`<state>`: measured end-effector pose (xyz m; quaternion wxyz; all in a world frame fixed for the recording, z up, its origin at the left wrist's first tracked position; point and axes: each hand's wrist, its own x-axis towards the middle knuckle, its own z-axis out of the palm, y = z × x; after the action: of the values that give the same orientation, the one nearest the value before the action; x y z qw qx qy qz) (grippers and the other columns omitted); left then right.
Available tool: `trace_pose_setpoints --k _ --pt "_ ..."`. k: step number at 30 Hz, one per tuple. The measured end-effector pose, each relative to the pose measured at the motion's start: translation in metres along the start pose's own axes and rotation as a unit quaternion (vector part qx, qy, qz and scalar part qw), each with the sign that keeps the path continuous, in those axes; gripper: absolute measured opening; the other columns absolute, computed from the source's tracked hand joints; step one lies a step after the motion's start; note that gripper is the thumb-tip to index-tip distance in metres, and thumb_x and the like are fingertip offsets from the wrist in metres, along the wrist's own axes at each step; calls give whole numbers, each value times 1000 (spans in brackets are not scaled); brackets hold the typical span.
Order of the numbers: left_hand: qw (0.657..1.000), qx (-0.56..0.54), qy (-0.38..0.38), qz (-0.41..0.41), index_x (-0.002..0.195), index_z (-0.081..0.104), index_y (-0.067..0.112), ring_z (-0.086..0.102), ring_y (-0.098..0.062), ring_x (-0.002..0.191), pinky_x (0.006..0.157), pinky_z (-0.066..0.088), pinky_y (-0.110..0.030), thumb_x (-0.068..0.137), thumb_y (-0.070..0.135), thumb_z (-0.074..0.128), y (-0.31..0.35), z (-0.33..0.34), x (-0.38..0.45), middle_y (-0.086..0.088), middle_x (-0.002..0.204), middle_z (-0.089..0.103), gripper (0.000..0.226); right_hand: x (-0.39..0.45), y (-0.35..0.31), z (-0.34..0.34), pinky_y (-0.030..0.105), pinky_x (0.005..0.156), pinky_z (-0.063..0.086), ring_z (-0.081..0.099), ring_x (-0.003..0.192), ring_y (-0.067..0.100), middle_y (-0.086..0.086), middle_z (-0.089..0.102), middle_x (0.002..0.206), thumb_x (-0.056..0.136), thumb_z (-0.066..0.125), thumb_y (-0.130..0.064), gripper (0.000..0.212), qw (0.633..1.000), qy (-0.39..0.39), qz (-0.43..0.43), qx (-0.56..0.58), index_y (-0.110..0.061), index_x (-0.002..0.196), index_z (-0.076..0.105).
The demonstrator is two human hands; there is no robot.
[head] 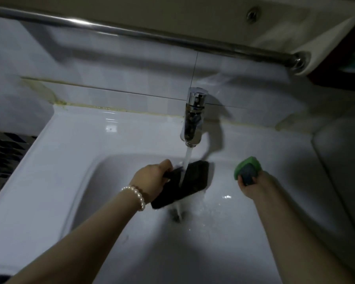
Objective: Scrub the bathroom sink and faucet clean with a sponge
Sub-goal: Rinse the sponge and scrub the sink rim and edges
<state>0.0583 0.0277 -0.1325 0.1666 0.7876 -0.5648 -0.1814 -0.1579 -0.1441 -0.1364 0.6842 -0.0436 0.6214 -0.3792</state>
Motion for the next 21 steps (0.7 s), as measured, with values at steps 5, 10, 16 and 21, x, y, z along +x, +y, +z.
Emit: trace_pose_setpoints --k 5,10,16,21 --pt "989 -1 117 90 116 65 15 63 -32 90 76 51 -36 85 11 54 -1 -20 -8 -11 99 68 33 3 45 26 37 77 54 60 89 27 15 63 115 92 58 -26 25 985 38 -150 -81 -8 108 55" --pt "984 -38 170 27 105 70 11 63 -32 84 75 50 -36 83 3 56 -39 -45 -15 -13 92 68 28 10 86 36 54 89 50 58 105 39 21 57 121 89 59 -23 40 942 84 -233 -226 -3 122 51" --pt "974 -98 195 -64 119 59 10 59 -34 100 85 42 -32 87 10 50 -68 -56 -15 -16 108 64 33 -5 158 89 46 74 57 60 97 37 16 54 119 94 53 -17 32 971 14 -128 -200 -8 124 48" --pt "943 -80 290 -140 120 56 7 56 -36 97 76 35 -28 84 1 48 -94 -73 -28 -20 103 63 38 -14 177 97 48 79 56 54 82 31 16 50 119 92 53 -27 40 969 31 -145 -195 -18 129 42"
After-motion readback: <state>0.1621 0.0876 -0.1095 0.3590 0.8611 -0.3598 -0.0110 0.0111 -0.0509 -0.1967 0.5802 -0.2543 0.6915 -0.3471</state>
